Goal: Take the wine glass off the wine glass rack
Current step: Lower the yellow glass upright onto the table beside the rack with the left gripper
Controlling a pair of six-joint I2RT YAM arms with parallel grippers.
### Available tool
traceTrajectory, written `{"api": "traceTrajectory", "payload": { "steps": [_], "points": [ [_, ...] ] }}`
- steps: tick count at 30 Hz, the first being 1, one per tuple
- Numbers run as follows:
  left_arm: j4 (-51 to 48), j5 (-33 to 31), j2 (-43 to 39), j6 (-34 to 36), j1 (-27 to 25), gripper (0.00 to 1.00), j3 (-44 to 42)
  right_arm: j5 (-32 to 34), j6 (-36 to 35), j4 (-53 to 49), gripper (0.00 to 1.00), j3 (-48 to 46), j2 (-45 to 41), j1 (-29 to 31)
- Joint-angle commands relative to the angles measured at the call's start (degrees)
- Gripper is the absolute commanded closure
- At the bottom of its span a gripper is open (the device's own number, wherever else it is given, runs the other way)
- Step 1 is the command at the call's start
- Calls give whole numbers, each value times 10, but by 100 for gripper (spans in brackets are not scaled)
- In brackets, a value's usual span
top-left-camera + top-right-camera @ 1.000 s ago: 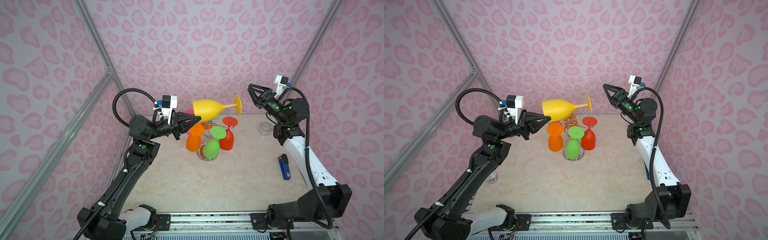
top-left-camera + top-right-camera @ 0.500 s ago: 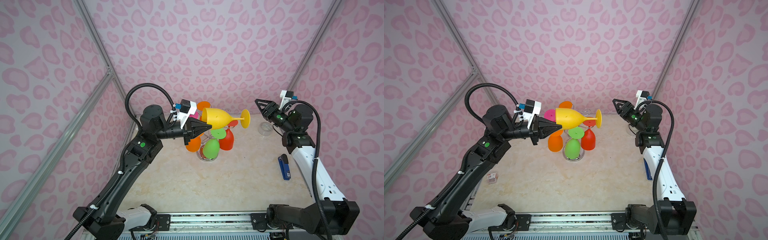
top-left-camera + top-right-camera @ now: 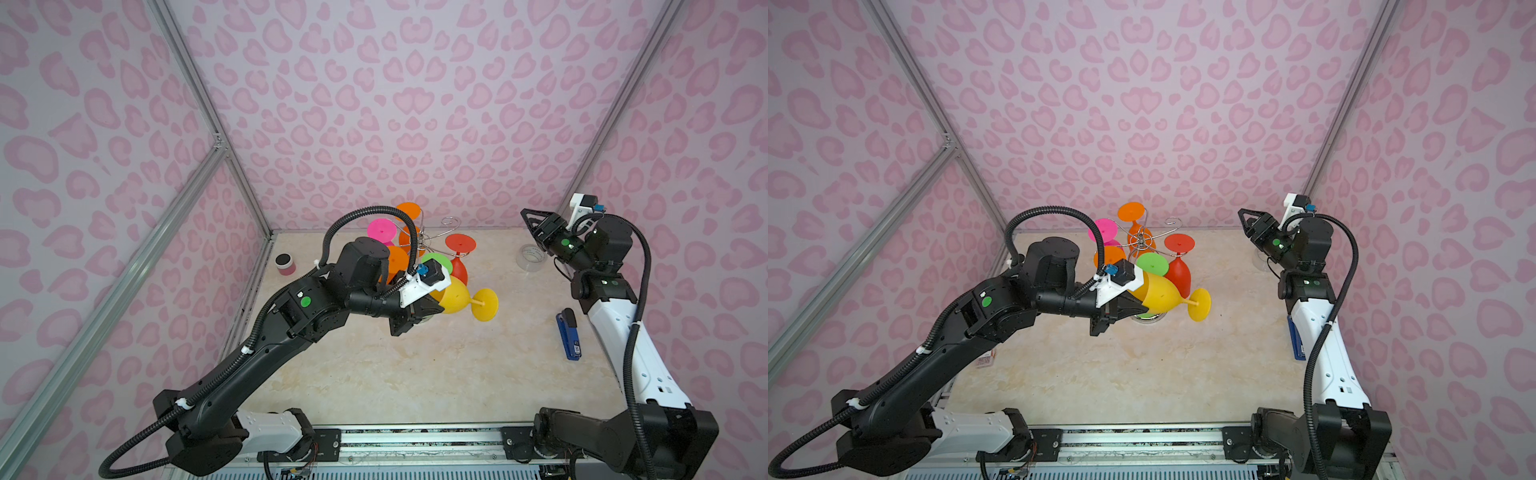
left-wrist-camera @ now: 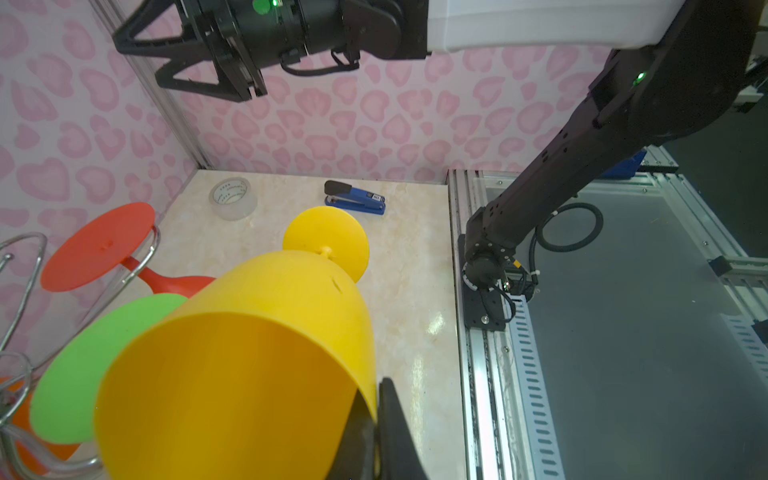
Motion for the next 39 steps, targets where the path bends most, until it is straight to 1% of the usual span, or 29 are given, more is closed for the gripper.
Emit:
{"api": "traceTrajectory", "payload": {
  "steps": [1, 7, 11, 18, 25, 33, 39],
  "points": [
    [-72, -82, 13, 16, -20, 98, 6, -5, -9, 8, 47, -8, -1, -3],
    [-131, -187, 66, -4, -69, 99, 7, -5, -11, 10, 47, -20, 1, -6],
    [-173, -222, 115, -19, -82, 98, 7, -6, -13, 11, 47, -27, 3, -6],
    [-205, -226, 170, -31, -86, 99, 9, -7, -14, 14, 47, -36, 8, -7],
    [-229, -228, 196, -19, -99, 98, 23, -9, -13, 19, 47, -43, 14, -8],
    [-257, -250, 238, -23, -100, 98, 32, -10, -13, 23, 47, -50, 17, -9],
    [-267, -251, 256, -20, -100, 98, 45, -12, -9, 28, 47, -54, 18, -9]
  ]
}}
